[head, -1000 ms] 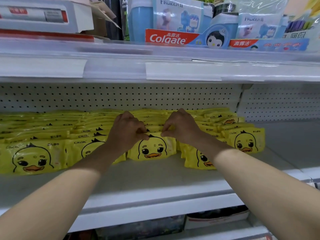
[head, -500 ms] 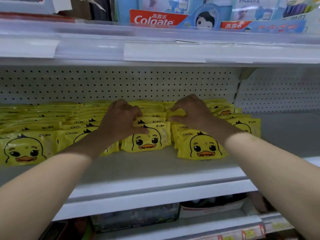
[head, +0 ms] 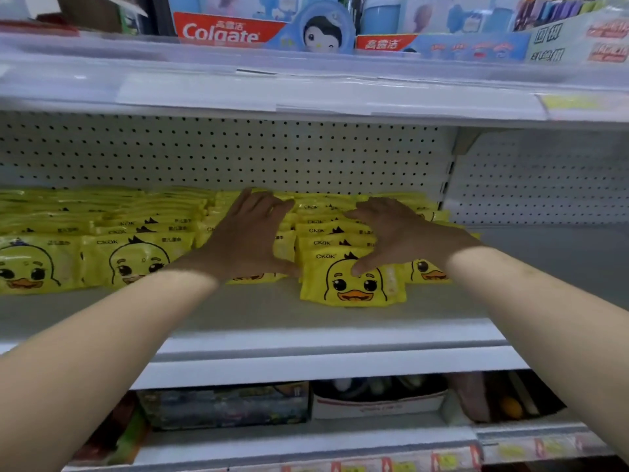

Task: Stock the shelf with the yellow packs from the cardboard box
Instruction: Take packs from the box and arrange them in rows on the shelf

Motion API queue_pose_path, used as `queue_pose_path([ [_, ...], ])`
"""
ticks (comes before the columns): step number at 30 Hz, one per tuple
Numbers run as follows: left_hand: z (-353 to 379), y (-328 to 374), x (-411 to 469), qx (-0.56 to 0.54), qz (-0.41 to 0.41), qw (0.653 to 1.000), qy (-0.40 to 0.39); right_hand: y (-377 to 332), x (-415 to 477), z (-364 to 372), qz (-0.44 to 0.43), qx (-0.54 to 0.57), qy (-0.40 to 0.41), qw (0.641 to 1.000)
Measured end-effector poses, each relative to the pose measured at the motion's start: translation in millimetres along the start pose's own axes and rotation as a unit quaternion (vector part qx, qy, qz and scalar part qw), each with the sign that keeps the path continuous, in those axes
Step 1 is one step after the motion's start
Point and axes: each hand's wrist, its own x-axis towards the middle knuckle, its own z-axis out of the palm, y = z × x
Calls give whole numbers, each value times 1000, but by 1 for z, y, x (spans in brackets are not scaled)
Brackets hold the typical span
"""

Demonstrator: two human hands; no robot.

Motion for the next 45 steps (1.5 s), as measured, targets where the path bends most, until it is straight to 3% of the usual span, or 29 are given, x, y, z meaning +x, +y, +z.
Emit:
queue_pose_path([
  [3, -3, 46, 15, -62, -28, 994, -90, 8, -3, 7, -3, -59, -53, 997],
  [6, 8, 75, 27, -52, -36, 983, -173, 12, -7, 11, -13, -85, -81, 993],
  [10, 18, 92, 32, 13, -38, 979, -202, 17, -7, 17, -31, -84, -85, 992],
  [26, 35, 71, 65, 112, -128, 975, -142, 15, 44, 30, -43, -136, 73, 987],
  [38, 39, 60, 87, 76, -86, 979, -169, 35, 50, 35, -10, -98, 10, 995],
  [45, 53, 47, 96, 73, -76, 986, -128, 32, 62, 35, 3, -127, 32, 991],
])
